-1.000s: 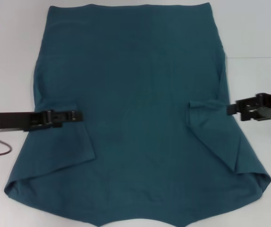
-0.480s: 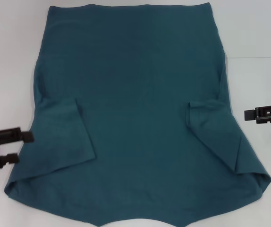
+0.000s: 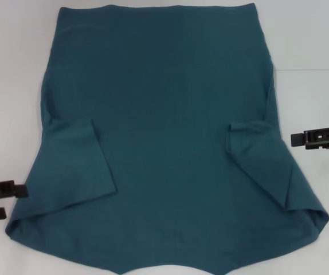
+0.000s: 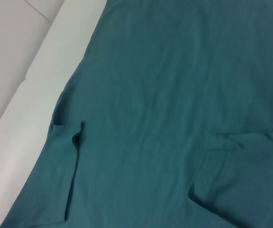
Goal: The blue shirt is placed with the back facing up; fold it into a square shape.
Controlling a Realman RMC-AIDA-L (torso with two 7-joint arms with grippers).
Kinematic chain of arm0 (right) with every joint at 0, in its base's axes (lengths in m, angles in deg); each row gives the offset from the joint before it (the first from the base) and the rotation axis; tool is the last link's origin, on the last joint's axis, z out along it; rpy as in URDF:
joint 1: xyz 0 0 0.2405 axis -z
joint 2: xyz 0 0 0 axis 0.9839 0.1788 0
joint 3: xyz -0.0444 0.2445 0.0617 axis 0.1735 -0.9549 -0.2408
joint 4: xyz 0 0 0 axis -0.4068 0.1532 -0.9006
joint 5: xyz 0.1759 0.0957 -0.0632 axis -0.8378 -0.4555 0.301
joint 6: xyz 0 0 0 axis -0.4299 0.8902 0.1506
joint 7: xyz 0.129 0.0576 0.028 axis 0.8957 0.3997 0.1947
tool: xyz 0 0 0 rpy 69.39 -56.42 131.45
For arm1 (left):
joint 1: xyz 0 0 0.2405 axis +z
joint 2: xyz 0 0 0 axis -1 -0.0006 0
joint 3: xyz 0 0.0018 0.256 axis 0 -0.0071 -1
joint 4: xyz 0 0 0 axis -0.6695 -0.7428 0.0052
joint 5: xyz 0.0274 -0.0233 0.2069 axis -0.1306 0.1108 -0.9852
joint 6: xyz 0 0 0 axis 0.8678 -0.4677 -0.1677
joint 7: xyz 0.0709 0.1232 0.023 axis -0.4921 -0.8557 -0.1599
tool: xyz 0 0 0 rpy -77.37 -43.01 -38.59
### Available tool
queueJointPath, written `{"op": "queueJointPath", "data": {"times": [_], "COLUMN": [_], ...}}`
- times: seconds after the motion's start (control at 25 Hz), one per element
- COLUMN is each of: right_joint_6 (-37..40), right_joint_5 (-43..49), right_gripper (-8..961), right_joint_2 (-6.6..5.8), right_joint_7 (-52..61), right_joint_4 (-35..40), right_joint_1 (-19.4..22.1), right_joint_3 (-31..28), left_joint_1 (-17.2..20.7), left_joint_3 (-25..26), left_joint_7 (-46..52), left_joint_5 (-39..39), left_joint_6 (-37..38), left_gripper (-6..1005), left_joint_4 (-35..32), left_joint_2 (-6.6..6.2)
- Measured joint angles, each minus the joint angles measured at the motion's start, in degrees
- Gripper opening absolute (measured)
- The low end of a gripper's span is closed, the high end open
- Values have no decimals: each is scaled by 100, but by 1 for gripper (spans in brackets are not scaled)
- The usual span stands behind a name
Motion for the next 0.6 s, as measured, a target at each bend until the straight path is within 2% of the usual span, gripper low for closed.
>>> {"op": "queueJointPath", "data": {"times": [0.6], "right_joint_6": [-53], "right_joint_5": [-20], "right_gripper": [641], "right_joint_2": [-4], "right_joint_7": [-4], "right_joint_4": [-1], "right_joint_1": [26], "right_joint_3": [-21], "left_joint_1": [58], "left_joint_3": [-20], "left_joint_7": [0], "left_joint_5": [-282], "left_joint_6": [-86], "left_gripper": [876], "left_joint_4": [14], "left_joint_2": [23]}}
